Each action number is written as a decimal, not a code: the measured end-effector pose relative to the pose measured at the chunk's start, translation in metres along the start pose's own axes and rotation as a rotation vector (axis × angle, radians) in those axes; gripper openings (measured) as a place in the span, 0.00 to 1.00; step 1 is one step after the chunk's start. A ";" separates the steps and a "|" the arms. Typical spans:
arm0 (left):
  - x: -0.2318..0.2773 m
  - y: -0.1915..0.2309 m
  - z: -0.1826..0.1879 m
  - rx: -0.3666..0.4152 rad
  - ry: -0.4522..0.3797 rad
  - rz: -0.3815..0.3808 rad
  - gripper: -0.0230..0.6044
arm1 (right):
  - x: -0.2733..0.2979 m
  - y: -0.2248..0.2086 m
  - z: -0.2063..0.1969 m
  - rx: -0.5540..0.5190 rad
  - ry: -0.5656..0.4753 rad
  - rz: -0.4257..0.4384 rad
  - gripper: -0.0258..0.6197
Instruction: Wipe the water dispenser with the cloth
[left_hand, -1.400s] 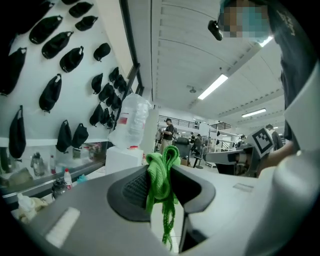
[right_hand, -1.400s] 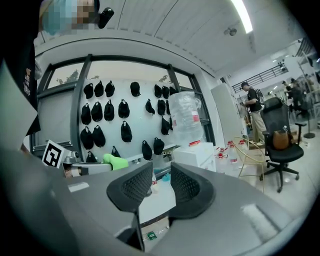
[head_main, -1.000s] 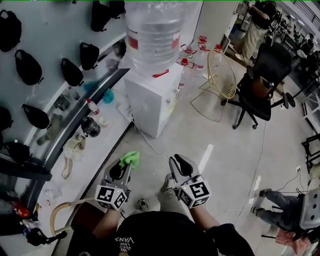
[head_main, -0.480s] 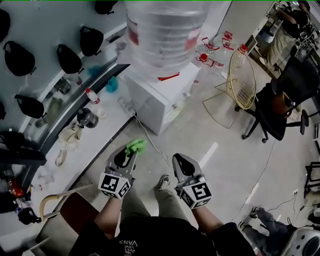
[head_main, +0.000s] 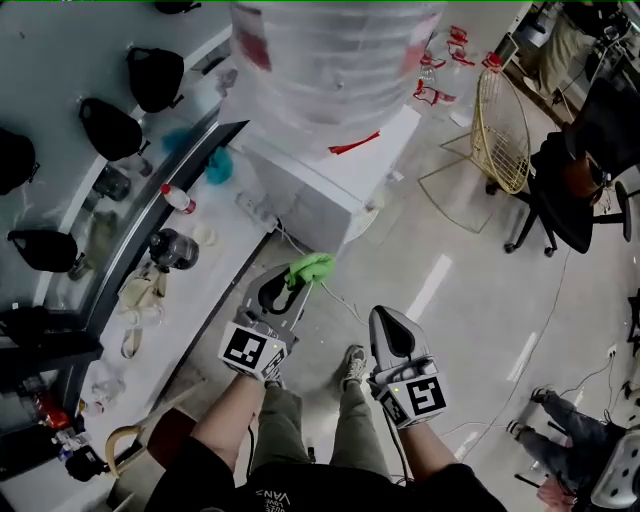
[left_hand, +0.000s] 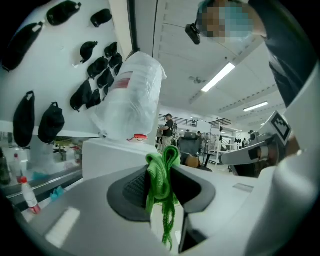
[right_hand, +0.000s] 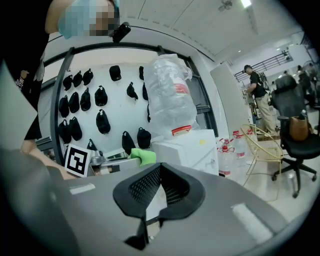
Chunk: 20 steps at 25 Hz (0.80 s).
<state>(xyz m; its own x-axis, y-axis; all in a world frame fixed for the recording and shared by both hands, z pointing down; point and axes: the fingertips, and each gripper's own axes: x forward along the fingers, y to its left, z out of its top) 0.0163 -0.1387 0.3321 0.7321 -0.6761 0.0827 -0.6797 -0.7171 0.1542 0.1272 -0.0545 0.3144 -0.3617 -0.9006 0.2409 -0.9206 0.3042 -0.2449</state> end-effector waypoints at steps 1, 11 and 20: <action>0.007 0.002 -0.007 0.010 0.000 -0.024 0.22 | 0.006 0.002 -0.004 -0.005 -0.005 -0.005 0.05; 0.080 0.021 -0.075 0.053 -0.038 -0.132 0.22 | 0.056 0.002 -0.053 0.032 -0.070 -0.008 0.05; 0.107 0.037 -0.078 0.050 -0.053 -0.102 0.22 | 0.059 -0.009 -0.068 0.046 -0.054 -0.017 0.05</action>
<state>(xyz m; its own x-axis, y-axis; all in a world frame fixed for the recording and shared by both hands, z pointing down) 0.0733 -0.2247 0.4237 0.7953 -0.6060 0.0170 -0.6039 -0.7894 0.1102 0.1045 -0.0892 0.3944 -0.3364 -0.9213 0.1952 -0.9184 0.2751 -0.2846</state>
